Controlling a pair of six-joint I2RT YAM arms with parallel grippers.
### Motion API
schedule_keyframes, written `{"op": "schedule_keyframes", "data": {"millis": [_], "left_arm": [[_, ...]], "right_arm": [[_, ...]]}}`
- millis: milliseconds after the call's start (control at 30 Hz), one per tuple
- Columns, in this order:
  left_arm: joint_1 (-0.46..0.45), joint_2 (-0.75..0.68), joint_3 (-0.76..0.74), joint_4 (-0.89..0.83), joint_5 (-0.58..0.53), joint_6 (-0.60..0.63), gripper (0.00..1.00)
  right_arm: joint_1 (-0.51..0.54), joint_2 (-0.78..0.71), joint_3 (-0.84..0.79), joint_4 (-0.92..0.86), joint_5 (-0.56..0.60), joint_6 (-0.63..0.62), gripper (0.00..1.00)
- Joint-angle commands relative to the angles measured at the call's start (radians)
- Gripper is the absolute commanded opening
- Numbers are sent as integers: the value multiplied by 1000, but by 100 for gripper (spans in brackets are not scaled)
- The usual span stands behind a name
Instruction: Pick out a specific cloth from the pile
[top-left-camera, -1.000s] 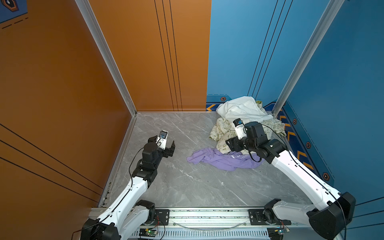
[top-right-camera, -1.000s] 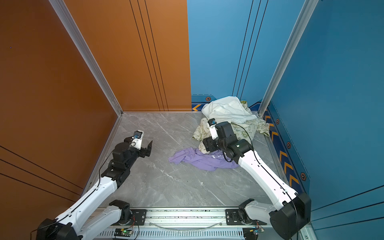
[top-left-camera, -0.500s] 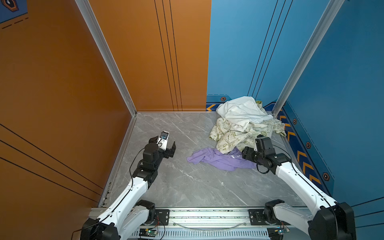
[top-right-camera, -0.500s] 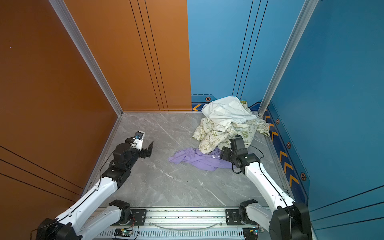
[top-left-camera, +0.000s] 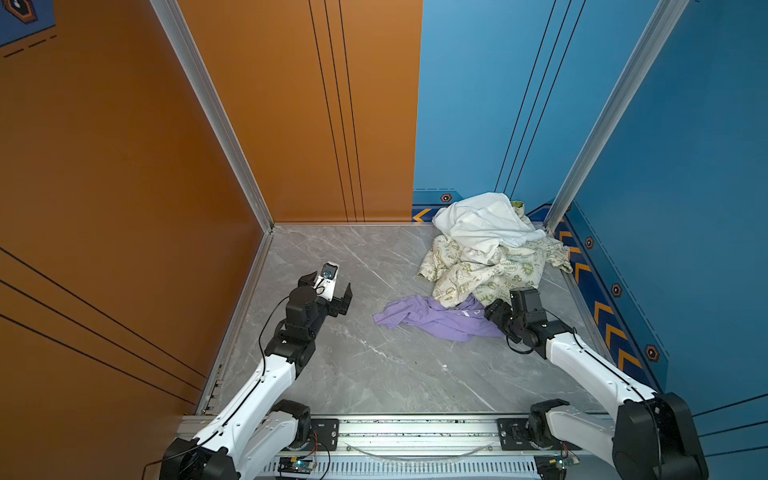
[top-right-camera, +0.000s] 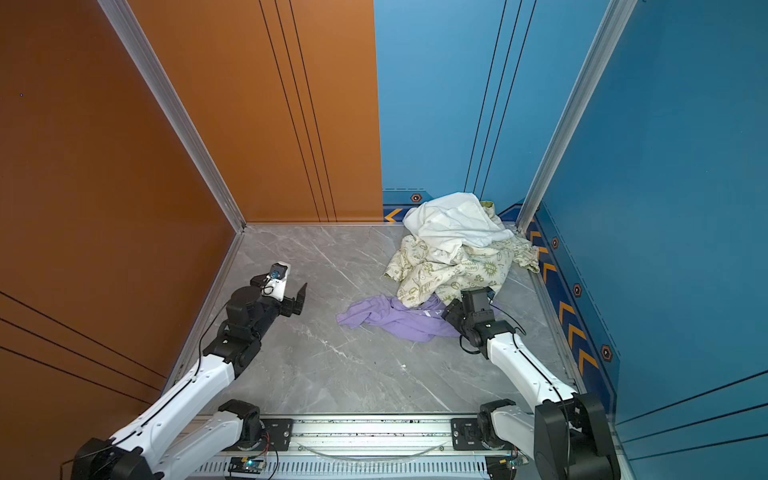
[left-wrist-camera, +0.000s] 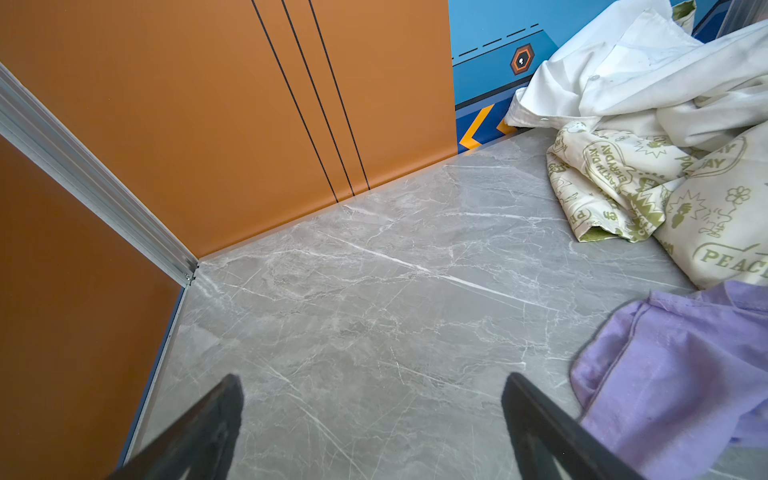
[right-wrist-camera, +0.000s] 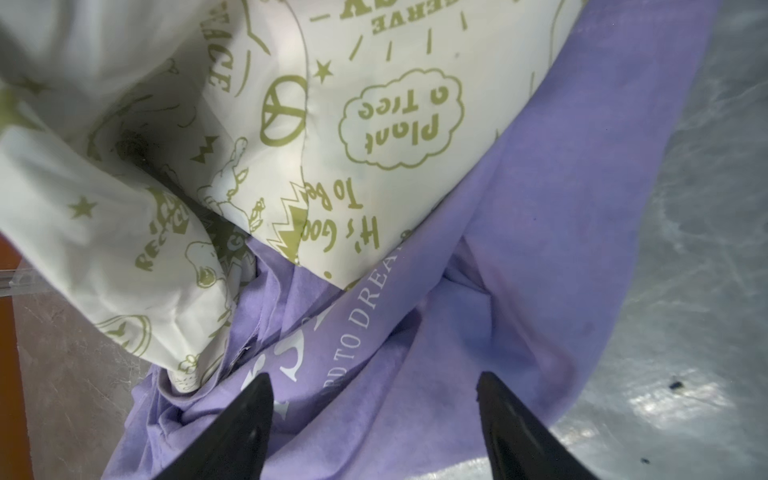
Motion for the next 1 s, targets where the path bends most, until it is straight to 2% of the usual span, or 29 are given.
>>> {"op": "schedule_keyframes", "data": {"millis": [0,100,167,400,600,967], "left_arm": [[-12,-16,-15,24,8,17,98],[-14,-21,-19,33,30,20,98],[-15,-27,-24,42,54,24,98],[-21,-62,-61,114,202,29,98],[-32,-54,-66,121,263,38,98],[-38,-55,-69,122,236,51,98]], "right_arm": [[-5,30,-27,59,-29,71,78],[-3,56,-30,72,-40,81,77],[-1,70,-30,83,-50,85,70],[7,91,-29,107,-62,102,31],[13,42,-19,120,-51,114,2],[48,-186,50,66,125,119,0]]}}
